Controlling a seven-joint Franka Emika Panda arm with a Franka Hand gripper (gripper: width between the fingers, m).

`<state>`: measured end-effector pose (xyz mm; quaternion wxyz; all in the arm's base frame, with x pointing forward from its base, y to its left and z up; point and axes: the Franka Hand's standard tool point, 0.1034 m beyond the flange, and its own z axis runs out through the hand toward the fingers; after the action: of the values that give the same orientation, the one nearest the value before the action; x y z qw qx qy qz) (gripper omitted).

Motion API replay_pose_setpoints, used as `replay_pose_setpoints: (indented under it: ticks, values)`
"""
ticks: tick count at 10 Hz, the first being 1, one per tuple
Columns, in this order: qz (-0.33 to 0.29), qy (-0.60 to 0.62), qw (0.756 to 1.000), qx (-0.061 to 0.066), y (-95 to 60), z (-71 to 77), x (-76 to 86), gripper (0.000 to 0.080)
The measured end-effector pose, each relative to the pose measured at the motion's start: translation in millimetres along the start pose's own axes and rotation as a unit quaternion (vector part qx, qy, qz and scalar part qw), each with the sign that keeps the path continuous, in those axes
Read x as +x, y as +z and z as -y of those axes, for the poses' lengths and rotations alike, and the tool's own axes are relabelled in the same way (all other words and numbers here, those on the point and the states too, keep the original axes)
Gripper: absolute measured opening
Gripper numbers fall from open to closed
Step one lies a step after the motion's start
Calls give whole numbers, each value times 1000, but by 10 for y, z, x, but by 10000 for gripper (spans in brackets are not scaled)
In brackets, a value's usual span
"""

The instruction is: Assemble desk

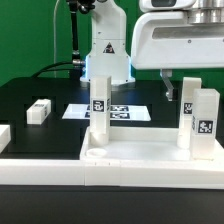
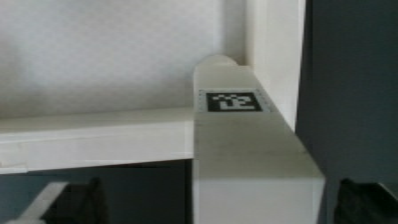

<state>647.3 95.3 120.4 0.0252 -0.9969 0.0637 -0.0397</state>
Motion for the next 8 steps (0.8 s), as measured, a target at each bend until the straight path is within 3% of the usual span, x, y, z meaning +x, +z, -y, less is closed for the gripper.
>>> replay_pose_setpoints:
  ticks: [1, 2, 3, 7, 8]
  values:
    - [0, 6, 1000, 0, 2, -2, -1, 530]
    - [0, 6, 1000, 0, 2, -2, 0, 347]
    - [0, 8, 1000, 0, 2, -3, 0, 287]
    - [1, 163, 987, 0, 1, -7, 0, 287]
    - [6, 257, 966, 2, -4, -20, 0, 287]
